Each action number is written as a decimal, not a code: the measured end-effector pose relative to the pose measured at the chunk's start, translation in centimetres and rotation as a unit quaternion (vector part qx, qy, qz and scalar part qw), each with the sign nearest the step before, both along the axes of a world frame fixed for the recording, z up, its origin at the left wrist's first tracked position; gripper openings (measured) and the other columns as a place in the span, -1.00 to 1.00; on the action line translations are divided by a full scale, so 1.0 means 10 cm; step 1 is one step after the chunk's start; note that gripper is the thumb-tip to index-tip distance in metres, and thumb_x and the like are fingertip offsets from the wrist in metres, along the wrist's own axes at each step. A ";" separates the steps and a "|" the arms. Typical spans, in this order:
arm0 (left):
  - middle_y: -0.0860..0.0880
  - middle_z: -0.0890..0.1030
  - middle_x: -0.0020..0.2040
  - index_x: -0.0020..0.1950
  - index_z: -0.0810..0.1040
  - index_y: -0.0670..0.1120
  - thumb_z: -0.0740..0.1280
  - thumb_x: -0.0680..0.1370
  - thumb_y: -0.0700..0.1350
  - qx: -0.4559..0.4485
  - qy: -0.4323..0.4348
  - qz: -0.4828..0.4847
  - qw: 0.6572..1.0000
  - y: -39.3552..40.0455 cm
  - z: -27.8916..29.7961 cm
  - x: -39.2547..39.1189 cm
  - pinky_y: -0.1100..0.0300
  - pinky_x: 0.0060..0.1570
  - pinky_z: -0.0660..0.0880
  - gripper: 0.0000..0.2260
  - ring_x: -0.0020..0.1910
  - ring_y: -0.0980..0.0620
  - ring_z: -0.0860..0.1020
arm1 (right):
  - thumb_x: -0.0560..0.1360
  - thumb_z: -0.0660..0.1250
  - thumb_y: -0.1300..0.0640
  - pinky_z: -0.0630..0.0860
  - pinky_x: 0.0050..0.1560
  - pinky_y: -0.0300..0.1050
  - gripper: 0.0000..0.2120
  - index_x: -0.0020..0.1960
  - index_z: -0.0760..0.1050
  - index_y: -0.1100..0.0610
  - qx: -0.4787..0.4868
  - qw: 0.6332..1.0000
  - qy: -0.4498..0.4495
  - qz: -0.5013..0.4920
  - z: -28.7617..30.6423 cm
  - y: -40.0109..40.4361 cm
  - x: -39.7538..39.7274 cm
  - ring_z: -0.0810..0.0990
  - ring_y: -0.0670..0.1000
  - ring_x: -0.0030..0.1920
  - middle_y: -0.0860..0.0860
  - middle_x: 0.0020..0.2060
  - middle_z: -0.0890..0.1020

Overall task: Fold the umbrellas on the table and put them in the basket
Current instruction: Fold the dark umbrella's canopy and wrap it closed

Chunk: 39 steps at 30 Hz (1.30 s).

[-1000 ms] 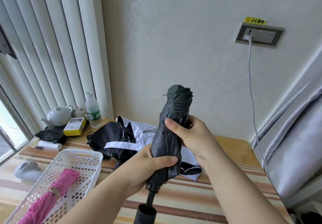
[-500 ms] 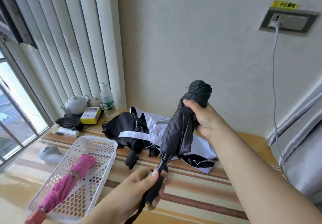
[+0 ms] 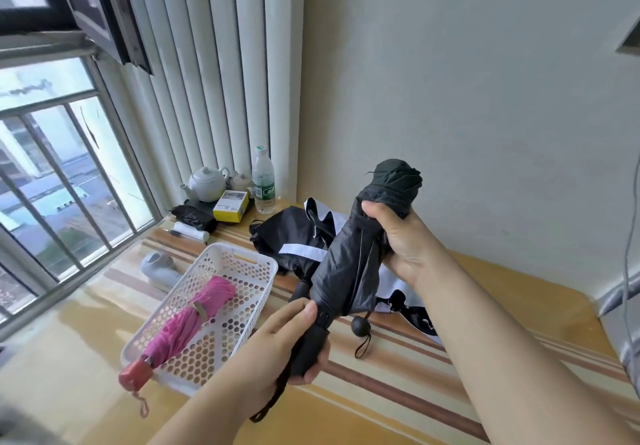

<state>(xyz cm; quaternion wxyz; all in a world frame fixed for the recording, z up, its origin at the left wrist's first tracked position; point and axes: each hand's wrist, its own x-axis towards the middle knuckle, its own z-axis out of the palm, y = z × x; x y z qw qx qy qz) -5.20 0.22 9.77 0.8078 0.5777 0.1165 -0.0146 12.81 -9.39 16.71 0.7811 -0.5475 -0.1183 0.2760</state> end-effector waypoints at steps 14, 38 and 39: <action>-0.05 0.54 -0.37 0.02 0.42 -0.05 0.23 0.53 0.13 0.147 0.114 0.132 0.974 0.34 -0.14 -0.54 0.24 -0.54 0.30 -0.74 -0.53 -0.06 0.45 | 0.51 0.36 0.23 0.62 -0.26 -0.10 -0.75 0.18 0.47 0.16 -0.037 0.990 0.087 0.100 -0.48 0.88 -0.50 0.64 0.06 -0.17 0.11 -0.12 0.64; -0.13 0.49 -0.17 -0.07 0.48 -0.19 0.55 0.23 0.00 0.745 0.314 0.044 0.588 1.16 -1.26 -0.46 0.01 -0.21 0.42 -0.56 -0.20 -0.16 0.51 | 0.63 0.18 0.11 0.55 0.03 -0.06 -0.88 0.00 0.49 0.07 -0.385 0.921 -0.017 0.062 -1.34 0.43 -0.62 0.57 -0.08 -0.15 -0.05 -0.15 0.63; -0.12 0.50 -0.09 0.04 0.47 -0.18 0.51 0.30 0.00 0.744 0.333 -0.003 0.580 1.14 -1.22 -0.43 -0.01 -0.14 0.42 -0.56 -0.12 -0.16 0.52 | 0.63 0.19 0.11 0.54 0.00 -0.08 -0.87 0.00 0.50 0.09 -0.383 0.922 -0.008 0.057 -1.35 0.37 -0.60 0.58 -0.07 -0.16 -0.04 -0.15 0.64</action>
